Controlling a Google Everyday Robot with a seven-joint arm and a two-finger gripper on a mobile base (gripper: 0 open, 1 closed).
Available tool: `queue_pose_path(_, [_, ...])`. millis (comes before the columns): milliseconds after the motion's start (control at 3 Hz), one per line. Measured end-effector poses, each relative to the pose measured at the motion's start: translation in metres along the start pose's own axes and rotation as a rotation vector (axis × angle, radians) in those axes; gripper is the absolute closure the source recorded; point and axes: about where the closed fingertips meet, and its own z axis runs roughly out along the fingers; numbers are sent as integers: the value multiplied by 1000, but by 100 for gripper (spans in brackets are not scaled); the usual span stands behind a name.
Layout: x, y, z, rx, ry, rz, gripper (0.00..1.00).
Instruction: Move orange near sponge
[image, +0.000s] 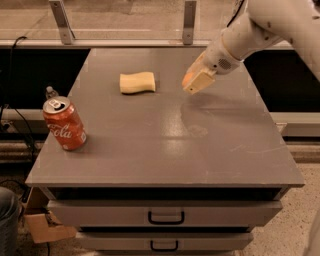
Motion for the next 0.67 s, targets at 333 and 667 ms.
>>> queue_pose_path(333, [-18, -11, 37, -41, -1, -46, 100])
queue_pose_path(667, [-34, -20, 63, -63, -15, -82, 100])
